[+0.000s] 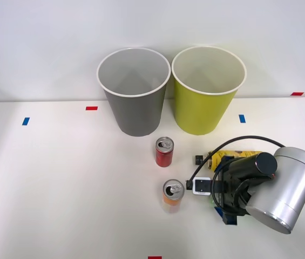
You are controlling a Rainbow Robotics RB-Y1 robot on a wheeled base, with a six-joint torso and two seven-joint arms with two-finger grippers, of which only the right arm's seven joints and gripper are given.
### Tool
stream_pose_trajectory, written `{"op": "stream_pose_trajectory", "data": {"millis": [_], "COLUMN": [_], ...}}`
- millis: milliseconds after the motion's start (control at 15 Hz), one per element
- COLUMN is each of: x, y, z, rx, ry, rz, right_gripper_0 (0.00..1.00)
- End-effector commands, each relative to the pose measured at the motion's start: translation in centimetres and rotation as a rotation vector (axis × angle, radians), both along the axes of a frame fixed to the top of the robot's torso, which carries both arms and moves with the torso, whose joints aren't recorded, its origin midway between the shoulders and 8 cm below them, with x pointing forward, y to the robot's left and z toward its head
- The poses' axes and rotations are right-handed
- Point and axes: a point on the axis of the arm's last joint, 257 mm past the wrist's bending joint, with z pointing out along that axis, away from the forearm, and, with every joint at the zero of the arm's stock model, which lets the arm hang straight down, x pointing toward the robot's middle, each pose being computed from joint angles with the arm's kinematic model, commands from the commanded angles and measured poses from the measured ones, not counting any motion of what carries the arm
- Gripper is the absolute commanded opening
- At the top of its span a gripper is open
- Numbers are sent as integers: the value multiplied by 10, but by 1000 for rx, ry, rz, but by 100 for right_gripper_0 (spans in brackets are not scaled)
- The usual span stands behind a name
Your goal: Put cans in the gray bin, plastic bottles in the light green bin
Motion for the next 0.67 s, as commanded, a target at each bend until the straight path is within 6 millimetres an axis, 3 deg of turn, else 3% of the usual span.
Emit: {"op": "stream_pose_trajectory", "data": {"millis": [67,467,667], "x": [1,1,4], "y": [0,4,14], "z": [1,0,9], "rx": [0,15,105], "ry": [-5,-4,-47], "rz": [-5,-11,-23], "right_gripper_0": [0,0,0]}}
